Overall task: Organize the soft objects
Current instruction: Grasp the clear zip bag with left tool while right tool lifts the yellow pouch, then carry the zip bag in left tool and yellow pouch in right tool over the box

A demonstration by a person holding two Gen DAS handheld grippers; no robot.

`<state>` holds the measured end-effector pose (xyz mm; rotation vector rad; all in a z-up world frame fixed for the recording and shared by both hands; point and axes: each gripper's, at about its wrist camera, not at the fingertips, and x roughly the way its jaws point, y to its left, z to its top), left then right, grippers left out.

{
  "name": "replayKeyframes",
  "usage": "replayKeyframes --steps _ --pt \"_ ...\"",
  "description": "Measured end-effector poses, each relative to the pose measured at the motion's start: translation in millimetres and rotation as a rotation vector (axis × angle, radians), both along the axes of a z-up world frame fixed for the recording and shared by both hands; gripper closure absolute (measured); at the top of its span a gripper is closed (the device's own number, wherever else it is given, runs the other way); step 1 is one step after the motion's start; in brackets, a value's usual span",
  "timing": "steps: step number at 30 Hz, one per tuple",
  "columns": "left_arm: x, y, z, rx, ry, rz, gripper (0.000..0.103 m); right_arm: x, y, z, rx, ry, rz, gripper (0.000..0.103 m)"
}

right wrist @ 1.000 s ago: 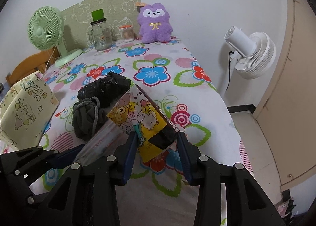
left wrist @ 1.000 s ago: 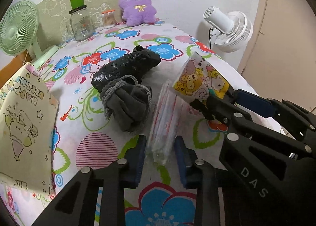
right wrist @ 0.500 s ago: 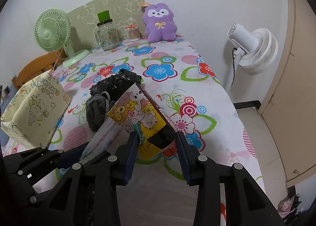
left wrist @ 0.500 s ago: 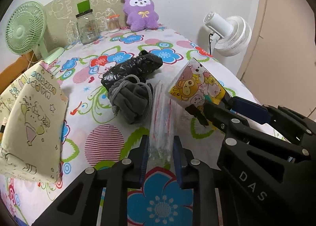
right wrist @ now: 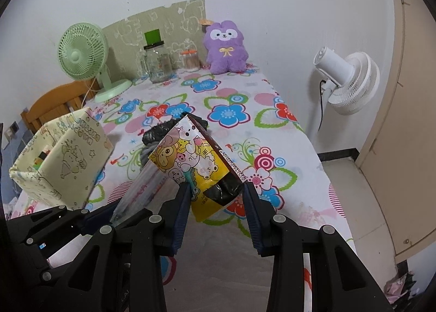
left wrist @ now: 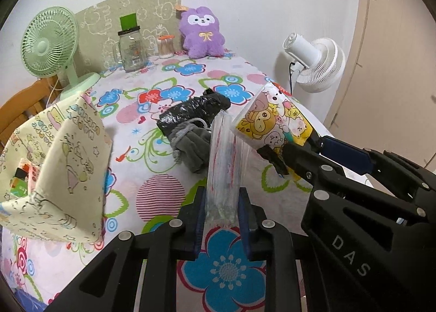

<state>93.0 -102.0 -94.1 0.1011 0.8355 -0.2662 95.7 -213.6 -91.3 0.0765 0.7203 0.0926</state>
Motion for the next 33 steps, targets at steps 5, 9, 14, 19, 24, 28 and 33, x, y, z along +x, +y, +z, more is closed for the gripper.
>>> replayKeyframes --steps 5,9,14,19,24,28,33 --pt "-6 5 12 -0.005 -0.028 0.009 0.082 -6 5 12 -0.001 -0.026 -0.002 0.061" --pt "-9 9 22 -0.012 -0.042 0.012 0.082 -10 10 23 -0.002 -0.046 -0.007 0.061" --pt "-11 13 33 -0.015 -0.061 0.019 0.082 -13 15 34 -0.001 -0.061 -0.018 0.061" --pt "-12 18 45 -0.024 -0.078 0.031 0.082 -17 20 47 -0.001 -0.082 -0.013 0.061" --pt "-14 22 58 -0.037 -0.091 0.034 0.082 -18 26 61 -0.005 -0.102 -0.005 0.061" --pt "-16 26 66 -0.043 -0.107 0.042 0.082 -19 31 71 -0.008 -0.117 0.001 0.061" --pt "-16 34 74 -0.046 -0.121 0.056 0.082 -18 37 80 -0.01 -0.127 0.013 0.061"
